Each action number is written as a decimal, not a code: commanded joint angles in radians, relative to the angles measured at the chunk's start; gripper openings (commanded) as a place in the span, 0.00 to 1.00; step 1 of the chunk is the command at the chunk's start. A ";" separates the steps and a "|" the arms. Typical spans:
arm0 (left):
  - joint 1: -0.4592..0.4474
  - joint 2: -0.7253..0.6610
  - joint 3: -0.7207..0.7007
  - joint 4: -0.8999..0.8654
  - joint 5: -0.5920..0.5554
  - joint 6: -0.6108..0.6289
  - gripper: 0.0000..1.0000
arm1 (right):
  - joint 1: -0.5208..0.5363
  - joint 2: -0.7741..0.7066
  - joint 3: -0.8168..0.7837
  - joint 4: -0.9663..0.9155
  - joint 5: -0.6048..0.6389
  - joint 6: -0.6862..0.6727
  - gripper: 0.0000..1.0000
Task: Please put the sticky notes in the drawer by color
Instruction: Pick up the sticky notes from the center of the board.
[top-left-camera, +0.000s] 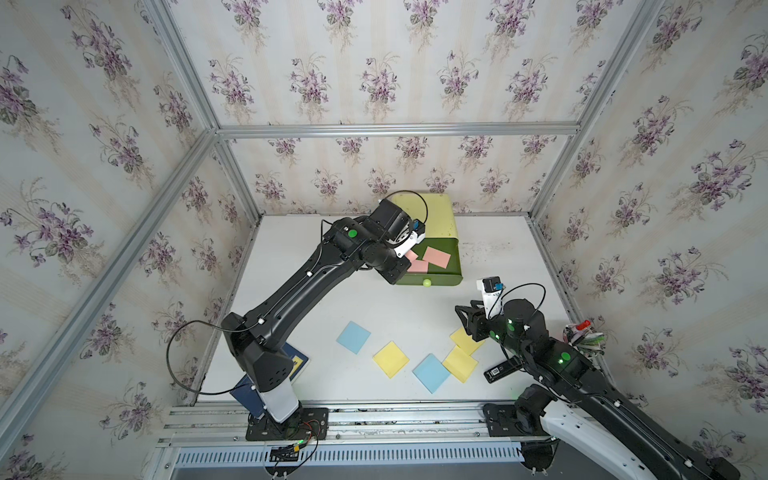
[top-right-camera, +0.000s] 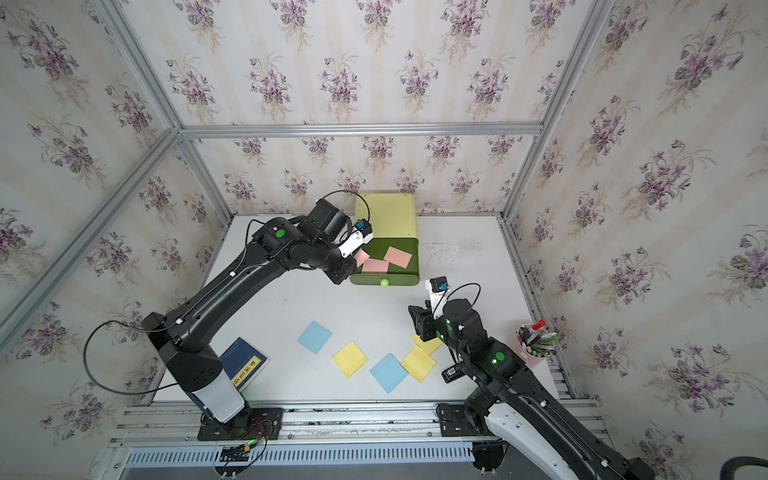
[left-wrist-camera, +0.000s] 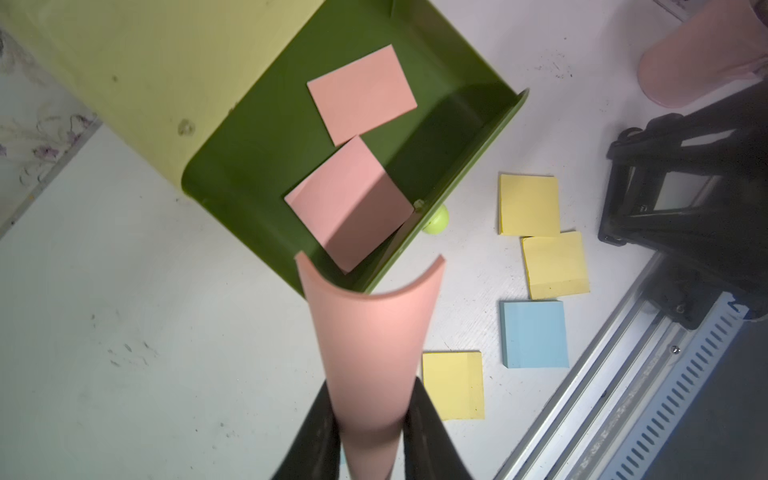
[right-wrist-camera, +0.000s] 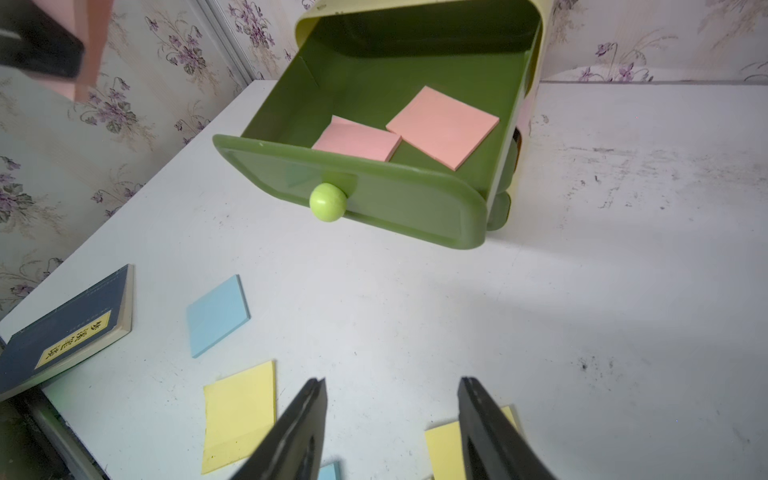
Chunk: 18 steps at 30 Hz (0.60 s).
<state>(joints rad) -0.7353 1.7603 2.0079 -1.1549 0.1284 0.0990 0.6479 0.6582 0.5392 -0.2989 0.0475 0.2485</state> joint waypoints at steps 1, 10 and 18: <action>-0.010 0.074 0.106 -0.010 0.050 0.172 0.24 | -0.005 0.014 -0.019 0.039 -0.061 0.029 0.55; -0.057 0.309 0.356 0.019 0.052 0.320 0.25 | -0.005 -0.031 -0.040 0.036 -0.084 0.092 0.55; -0.091 0.406 0.408 0.007 0.009 0.365 0.26 | -0.004 -0.055 -0.065 0.040 -0.103 0.119 0.54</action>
<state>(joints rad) -0.8242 2.1487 2.4111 -1.1397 0.1562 0.4320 0.6430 0.6079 0.4778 -0.2821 -0.0452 0.3454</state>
